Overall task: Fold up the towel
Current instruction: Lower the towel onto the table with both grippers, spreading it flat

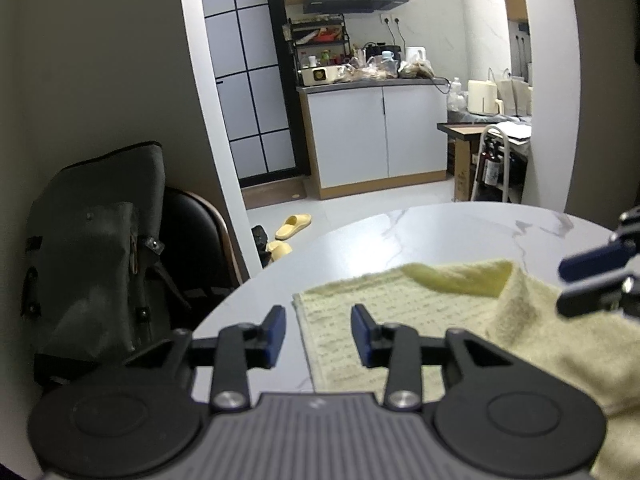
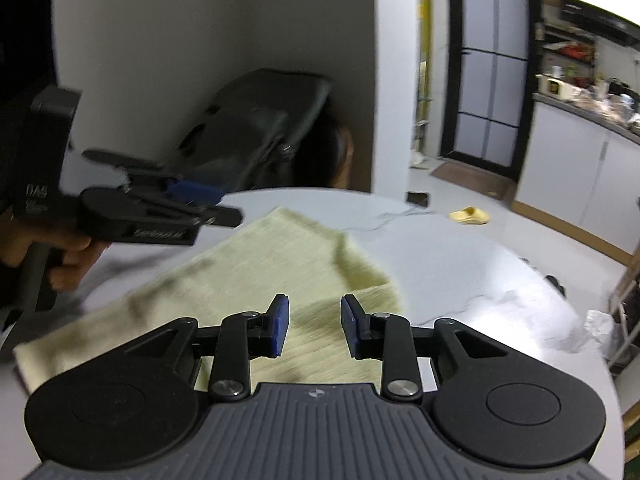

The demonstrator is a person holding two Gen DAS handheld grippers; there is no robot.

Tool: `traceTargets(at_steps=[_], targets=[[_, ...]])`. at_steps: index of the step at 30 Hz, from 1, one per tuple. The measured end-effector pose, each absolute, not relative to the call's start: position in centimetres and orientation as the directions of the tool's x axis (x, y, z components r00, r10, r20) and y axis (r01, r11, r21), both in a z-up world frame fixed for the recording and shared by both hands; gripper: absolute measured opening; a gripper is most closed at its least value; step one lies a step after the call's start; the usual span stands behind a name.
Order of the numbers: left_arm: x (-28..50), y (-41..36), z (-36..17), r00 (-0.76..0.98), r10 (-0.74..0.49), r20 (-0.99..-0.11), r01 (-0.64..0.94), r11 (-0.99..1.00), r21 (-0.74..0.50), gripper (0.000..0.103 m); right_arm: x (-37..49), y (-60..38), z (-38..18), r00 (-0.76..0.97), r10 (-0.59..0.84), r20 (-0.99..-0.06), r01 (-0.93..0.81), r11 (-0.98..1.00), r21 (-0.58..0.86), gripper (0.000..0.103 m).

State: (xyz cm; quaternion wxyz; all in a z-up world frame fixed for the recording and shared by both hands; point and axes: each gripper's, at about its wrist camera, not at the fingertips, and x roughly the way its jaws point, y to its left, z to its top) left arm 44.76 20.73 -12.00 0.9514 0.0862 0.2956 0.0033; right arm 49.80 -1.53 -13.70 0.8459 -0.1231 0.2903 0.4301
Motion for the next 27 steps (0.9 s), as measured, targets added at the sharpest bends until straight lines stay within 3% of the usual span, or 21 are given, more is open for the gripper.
traceTargets(at_steps=[20, 27], targets=[[34.6, 17.7, -12.3, 0.816, 0.045, -0.576, -0.031, 0.999, 0.034, 0.042, 45.6, 1.2, -15.9, 0.372, 0.645, -0.668, -0.867, 0.498, -0.002, 0.032], [31.9, 17.0, -12.1, 0.817, 0.053, -0.574, -0.05, 0.999, 0.021, 0.043, 45.4, 1.3, -15.9, 0.407, 0.63, -0.661, -0.847, 0.532, -0.015, 0.008]])
